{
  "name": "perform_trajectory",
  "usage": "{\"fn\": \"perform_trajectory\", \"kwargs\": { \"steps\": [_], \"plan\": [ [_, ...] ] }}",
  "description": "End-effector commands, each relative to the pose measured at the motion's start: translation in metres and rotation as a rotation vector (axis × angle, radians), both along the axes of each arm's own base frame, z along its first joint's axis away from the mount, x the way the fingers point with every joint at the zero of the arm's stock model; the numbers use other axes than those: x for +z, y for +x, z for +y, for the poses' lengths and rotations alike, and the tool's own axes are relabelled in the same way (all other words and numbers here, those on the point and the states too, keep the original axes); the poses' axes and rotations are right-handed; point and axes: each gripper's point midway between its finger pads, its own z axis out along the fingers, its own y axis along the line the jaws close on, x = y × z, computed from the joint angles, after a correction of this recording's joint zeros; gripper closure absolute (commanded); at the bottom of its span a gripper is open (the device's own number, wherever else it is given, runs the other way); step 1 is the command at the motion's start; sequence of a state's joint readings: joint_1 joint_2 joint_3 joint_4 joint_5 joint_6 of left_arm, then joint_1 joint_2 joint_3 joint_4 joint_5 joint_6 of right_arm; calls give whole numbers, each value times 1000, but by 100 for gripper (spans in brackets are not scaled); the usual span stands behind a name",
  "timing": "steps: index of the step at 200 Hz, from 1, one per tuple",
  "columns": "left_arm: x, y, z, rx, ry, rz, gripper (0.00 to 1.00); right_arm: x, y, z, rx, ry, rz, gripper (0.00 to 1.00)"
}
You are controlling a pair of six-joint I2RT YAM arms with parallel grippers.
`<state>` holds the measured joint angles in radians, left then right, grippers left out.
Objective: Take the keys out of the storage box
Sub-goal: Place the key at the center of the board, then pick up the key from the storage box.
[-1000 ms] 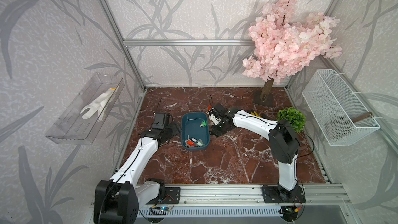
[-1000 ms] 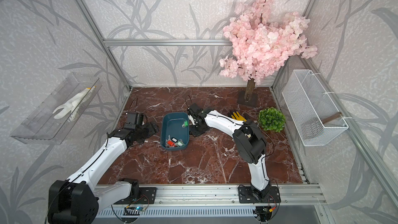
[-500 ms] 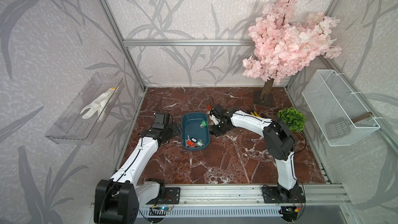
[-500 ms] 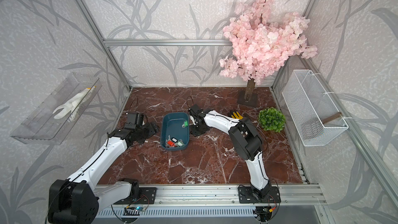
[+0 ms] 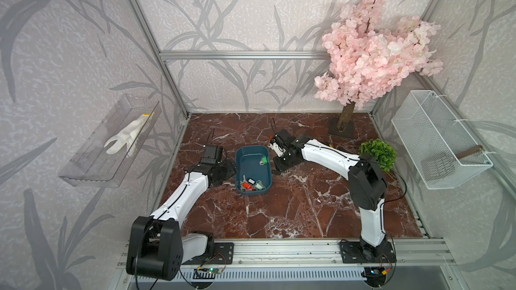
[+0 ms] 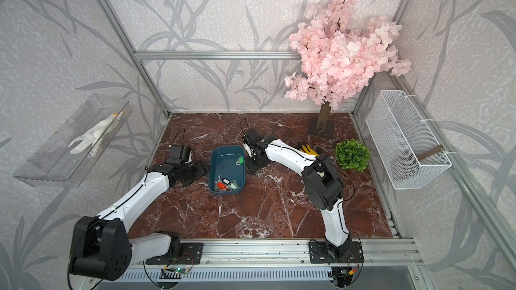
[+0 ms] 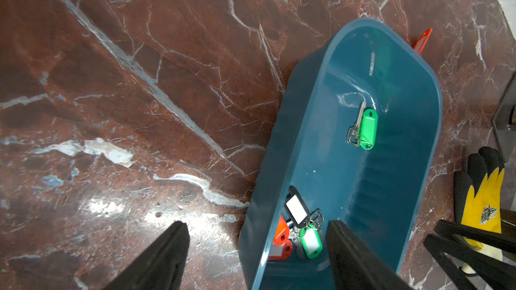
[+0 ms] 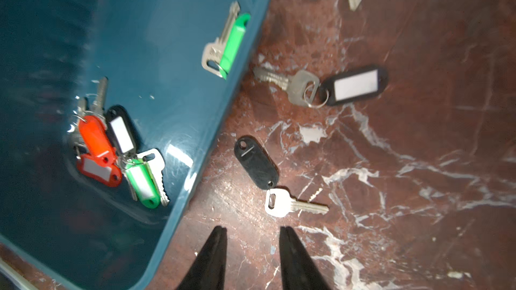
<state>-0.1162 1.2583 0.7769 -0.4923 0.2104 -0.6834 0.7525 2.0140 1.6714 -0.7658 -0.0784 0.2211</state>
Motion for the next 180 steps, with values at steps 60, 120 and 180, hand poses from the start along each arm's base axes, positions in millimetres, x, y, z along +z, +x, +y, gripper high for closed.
{"fn": "perform_trajectory", "kwargs": {
  "steps": [60,120,180],
  "plan": [
    [-17,0,-6,1,-43,40,21,33,9,51,323,-162,-126,63],
    [-25,-6,-2,14,-30,59,21,10,19,64,493,-254,-94,62],
    [-33,-13,0,21,-24,81,21,-21,32,62,531,-335,-111,62]
  ]
}}
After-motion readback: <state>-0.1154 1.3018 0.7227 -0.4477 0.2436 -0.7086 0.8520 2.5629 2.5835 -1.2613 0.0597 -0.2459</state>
